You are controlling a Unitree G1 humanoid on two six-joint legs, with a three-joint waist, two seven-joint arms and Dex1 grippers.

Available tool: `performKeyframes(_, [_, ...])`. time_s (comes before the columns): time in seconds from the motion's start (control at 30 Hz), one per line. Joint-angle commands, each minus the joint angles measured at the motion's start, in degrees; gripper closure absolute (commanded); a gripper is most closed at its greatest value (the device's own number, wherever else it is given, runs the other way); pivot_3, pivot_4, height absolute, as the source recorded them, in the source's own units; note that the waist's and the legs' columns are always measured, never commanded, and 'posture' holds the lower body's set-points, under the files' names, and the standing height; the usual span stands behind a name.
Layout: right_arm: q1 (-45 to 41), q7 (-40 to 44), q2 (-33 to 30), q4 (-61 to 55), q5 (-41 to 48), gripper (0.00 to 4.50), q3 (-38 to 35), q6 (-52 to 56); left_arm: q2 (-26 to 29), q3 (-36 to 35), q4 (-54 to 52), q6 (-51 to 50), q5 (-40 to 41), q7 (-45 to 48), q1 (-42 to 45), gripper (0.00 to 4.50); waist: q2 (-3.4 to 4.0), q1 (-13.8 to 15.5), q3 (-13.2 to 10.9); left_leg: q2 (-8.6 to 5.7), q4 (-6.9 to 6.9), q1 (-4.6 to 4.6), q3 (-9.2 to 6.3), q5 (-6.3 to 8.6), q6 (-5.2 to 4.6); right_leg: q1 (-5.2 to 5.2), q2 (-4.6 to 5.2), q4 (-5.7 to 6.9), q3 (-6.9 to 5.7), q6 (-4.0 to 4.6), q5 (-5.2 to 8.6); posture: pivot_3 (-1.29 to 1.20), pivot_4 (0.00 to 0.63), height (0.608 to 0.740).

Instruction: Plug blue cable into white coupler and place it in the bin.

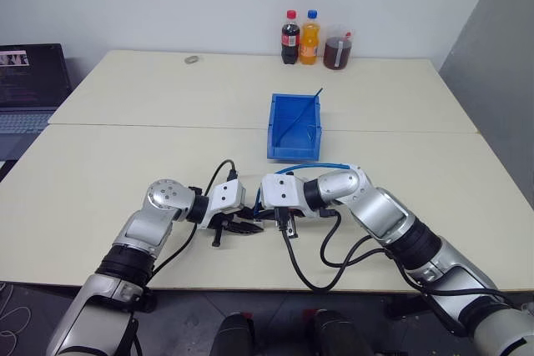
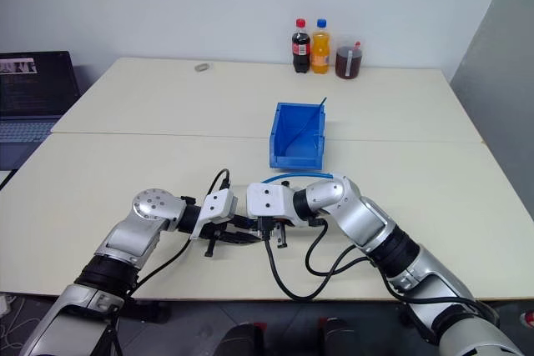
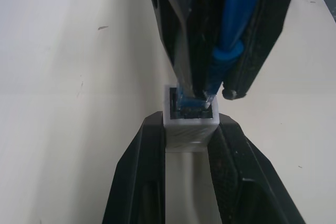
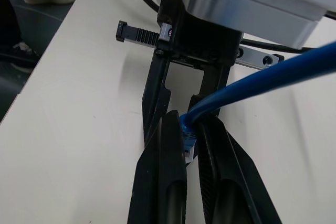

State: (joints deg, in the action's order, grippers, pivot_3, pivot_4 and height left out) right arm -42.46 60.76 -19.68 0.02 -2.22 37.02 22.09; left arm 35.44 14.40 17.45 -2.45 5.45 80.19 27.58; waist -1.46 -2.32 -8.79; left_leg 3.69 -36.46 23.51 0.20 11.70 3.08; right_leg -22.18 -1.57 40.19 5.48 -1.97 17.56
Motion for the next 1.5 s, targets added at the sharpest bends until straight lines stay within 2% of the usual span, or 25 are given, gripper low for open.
performKeyframes(0.03, [3.85, 1.89, -1.44, 6.68, -5.09, 4.47, 6.96, 0.84, -0.04, 1.73, -2.91, -0.16, 0.32, 1.28, -0.92, 3.72, -0.02, -0.12, 0.21, 0.00, 0.15, -0.13, 0.03, 0.00, 0.00, 0.09, 0.00, -0.06, 0.02, 0.02, 0.01, 0.00, 0.150, 0.740])
performKeyframes(0.13, [5.06, 1.90, -2.22, 7.30, -6.18, 4.47, 6.72, 0.15, 0.03, 1.60, -2.87, -0.15, 0.23, 1.23, -1.05, 3.72, -0.02, -0.39, 0.37, 0.00, 0.46, -0.59, 0.09, 0.00, 0.00, 0.42, 0.00, -0.13, 0.05, 0.15, 0.14, 0.00, 0.150, 0.740])
performKeyframes(0.27, [6.57, 1.77, -3.14, 6.96, -6.07, 4.47, 5.70, -0.34, 0.37, 1.46, -2.90, 0.00, 0.11, 1.26, -1.37, 3.72, 0.05, -0.56, 0.64, 0.01, 0.54, -0.63, 0.05, 0.01, 0.01, 0.47, 0.00, -0.14, 0.02, 0.20, 0.22, 0.00, 0.150, 0.740])
performKeyframes(0.5, [7.77, -2.89, -1.09, 2.10, -3.05, 4.47, -1.72, -2.31, 0.47, -0.43, -3.57, 0.67, 1.34, -0.51, -3.26, 3.72, 0.04, -0.62, 0.70, 0.01, 0.56, -0.64, 0.03, 0.03, 0.01, 0.49, 0.00, -0.19, 0.03, 0.19, 0.22, 0.00, 0.150, 0.740])
performKeyframes(0.57, [8.86, -3.41, -1.54, -0.88, -2.23, 4.47, -3.49, -1.92, 1.45, -0.79, -3.91, 0.61, 1.38, -0.51, -4.36, 3.02, 0.05, -0.67, 0.66, 0.01, 0.56, -0.61, 0.02, 0.04, 0.01, 0.46, 0.00, -0.19, 0.03, 0.19, 0.23, 0.00, 0.150, 0.740])
performKeyframes(0.7, [10.90, -4.25, -2.07, -6.32, -0.73, 4.47, -6.29, -0.57, 2.39, -2.33, -6.36, -0.48, 3.05, -1.45, -6.74, 2.26, 0.00, -0.86, 0.57, 0.02, 0.63, -0.57, 0.03, 0.05, 0.03, 0.41, 0.00, -0.21, 0.03, 0.21, 0.24, 0.00, 0.150, 0.740])
performKeyframes(0.73, [11.27, -4.49, -2.10, -7.66, -0.40, 4.47, -7.01, -0.02, 2.49, -2.91, -6.96, -0.50, 3.41, -2.11, -7.24, 1.89, 0.00, -0.89, 0.51, 0.02, 0.64, -0.57, 0.03, 0.05, 0.03, 0.40, 0.00, -0.21, 0.03, 0.23, 0.25, 0.00, 0.150, 0.740])
performKeyframes(0.77, [11.53, -4.78, -2.16, -9.02, -0.01, 4.47, -7.89, 0.56, 2.58, -3.72, -7.73, -0.95, 4.04, -2.87, -7.72, 1.76, -0.01, -0.91, 0.40, 0.02, 0.66, -0.57, 0.03, 0.05, 0.04, 0.38, 0.01, -0.21, 0.03, 0.26, 0.27, 0.00, 0.150, 0.740])
performKeyframes(0.87, [11.43, -5.89, -2.48, -13.10, 2.23, 4.47, -11.76, 3.96, 3.00, -7.27, -10.94, -4.68, 6.89, -5.57, -8.67, 0.90, -0.08, -0.91, 0.07, 0.04, 0.67, -0.46, -0.01, 0.05, 0.04, 0.26, 0.01, -0.20, -0.01, 0.27, 0.27, 0.00, 0.150, 0.740])
performKeyframes(0.9, [11.28, -6.14, -2.57, -14.10, 3.01, 4.47, -12.86, 5.13, 3.21, -8.24, -11.77, -5.80, 7.60, -6.24, -8.83, 0.80, -0.07, -0.90, 0.02, 0.05, 0.66, -0.35, -0.02, 0.05, 0.04, 0.16, 0.00, -0.18, -0.02, 0.26, 0.27, 0.00, 0.150, 0.740])
performKeyframes(1.0, [10.45, -7.83, -2.70, -17.14, 6.53, 4.47, -18.74, 10.11, 3.47, -12.48, -14.76, -9.69, 10.20, -10.24, -8.56, 0.12, -0.08, -0.86, -0.20, 0.05, 0.50, 0.21, -0.16, 0.04, 0.05, -0.22, 0.01, -0.17, -0.16, 0.18, 0.21, 0.00, 0.150, 0.740])
performKeyframes(1.1, [8.49, -10.29, -2.63, -17.67, 10.31, 4.47, -25.90, 14.55, 2.24, -16.84, -19.14, -15.15, 12.80, -17.23, -6.52, 0.00, -0.11, -0.78, -0.44, 0.01, 0.50, 0.33, -0.16, 0.05, 0.06, -0.27, 0.08, -0.23, -0.18, 0.15, 0.20, 0.00, 0.150, 0.740])
performKeyframes(1.27, [0.86, -15.26, 0.74, -10.71, 16.34, 4.47, -34.89, 18.86, 0.27, -17.31, -24.98, -21.05, 11.38, -26.85, -2.61, 0.00, -0.25, -0.78, -0.82, -0.03, 0.49, 0.37, -0.14, 0.05, 0.06, -0.26, 0.11, -0.26, -0.18, 0.10, 0.16, 0.00, 0.150, 0.740])
performKeyframes(1.37, [-6.80, -17.05, 2.64, 0.65, 16.05, 4.47, -35.59, 16.21, -1.39, -16.04, -25.66, -24.72, 9.85, -32.06, 1.07, 0.00, -0.26, -1.00, -0.91, -0.03, 0.51, 0.35, -0.14, 0.05, 0.06, -0.27, 0.10, -0.25, -0.18, 0.11, 0.16, 0.00, 0.150, 0.740])
performKeyframes(1.5, [-19.08, -20.76, 5.56, 23.68, 13.03, 4.47, -35.88, 8.63, -3.55, -13.90, -23.48, -25.87, 8.23, -35.14, 6.03, 0.00, -0.29, -1.15, -1.06, -0.02, 0.53, 0.37, -0.08, 0.05, 0.06, -0.36, 0.06, -0.24, -0.10, 0.16, 0.13, 0.00, 0.150, 0.740])
